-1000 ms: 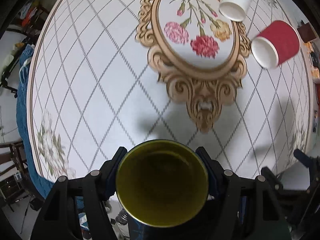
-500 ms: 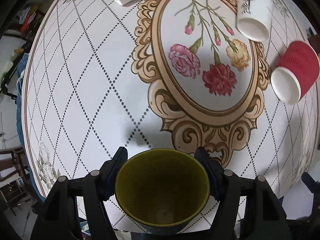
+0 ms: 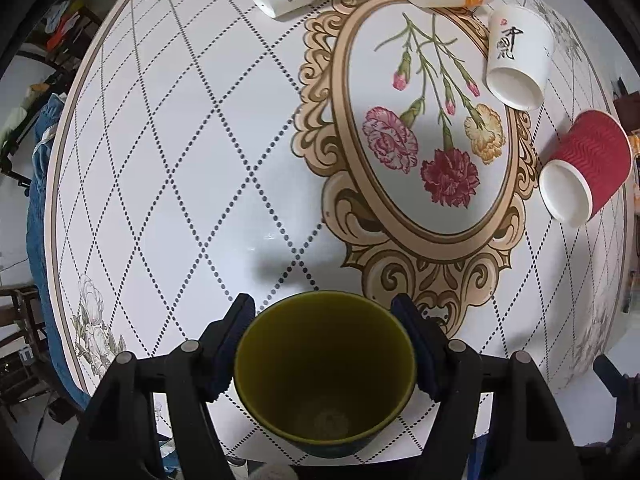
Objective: Flip cup upside down
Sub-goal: 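Lift the teal cup off the placemat with the right gripper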
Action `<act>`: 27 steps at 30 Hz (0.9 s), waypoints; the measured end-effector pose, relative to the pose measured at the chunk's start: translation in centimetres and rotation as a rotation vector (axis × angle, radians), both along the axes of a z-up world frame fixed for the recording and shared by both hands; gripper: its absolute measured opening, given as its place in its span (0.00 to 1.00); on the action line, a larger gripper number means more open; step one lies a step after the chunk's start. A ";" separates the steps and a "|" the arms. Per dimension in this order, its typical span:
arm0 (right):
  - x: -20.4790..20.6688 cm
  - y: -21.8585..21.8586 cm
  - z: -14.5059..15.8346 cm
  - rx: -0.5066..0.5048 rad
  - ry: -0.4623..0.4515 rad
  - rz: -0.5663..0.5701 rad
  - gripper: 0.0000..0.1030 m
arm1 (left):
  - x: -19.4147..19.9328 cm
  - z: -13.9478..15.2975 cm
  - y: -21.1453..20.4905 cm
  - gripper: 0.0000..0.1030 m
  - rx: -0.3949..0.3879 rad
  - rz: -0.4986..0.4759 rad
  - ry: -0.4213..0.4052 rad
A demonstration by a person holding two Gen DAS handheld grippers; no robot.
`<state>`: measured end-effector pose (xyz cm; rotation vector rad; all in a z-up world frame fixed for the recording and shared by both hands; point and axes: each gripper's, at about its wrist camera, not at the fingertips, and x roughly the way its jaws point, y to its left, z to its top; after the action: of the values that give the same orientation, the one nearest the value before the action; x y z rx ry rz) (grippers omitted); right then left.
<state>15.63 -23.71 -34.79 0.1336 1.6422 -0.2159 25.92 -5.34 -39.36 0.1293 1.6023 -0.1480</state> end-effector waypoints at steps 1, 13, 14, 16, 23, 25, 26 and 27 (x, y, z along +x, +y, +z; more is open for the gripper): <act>0.0 0.1 0.1 -0.001 -0.002 -0.001 1.00 | 0.0 0.1 0.2 0.67 0.001 0.002 -0.002; -2.8 0.7 1.0 -0.011 -0.028 -0.015 1.00 | -2.2 0.0 0.8 0.72 0.001 -0.018 -0.023; -3.0 0.7 1.0 -0.011 -0.029 -0.018 1.00 | -2.4 0.1 0.8 0.72 -0.003 -0.018 -0.023; -3.2 0.6 1.0 -0.010 -0.032 -0.022 1.00 | -2.7 0.5 0.9 0.72 -0.009 -0.016 -0.029; -4.1 0.7 2.4 0.006 -0.066 -0.037 1.00 | -5.0 4.8 2.7 0.72 -0.038 0.004 -0.086; -4.4 1.0 3.4 0.017 -0.091 -0.035 1.00 | -6.0 6.5 3.7 0.72 -0.041 0.015 -0.117; -4.6 1.2 4.1 0.022 -0.107 -0.032 1.00 | -6.7 7.4 4.0 0.72 -0.028 0.019 -0.137; -4.8 1.5 4.8 0.026 -0.125 -0.029 1.00 | -7.3 8.1 4.5 0.72 -0.025 0.023 -0.153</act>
<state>10.79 -22.18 -29.98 0.1875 1.5202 -0.2040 18.59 -0.89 -31.21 0.1004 1.4488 -0.1371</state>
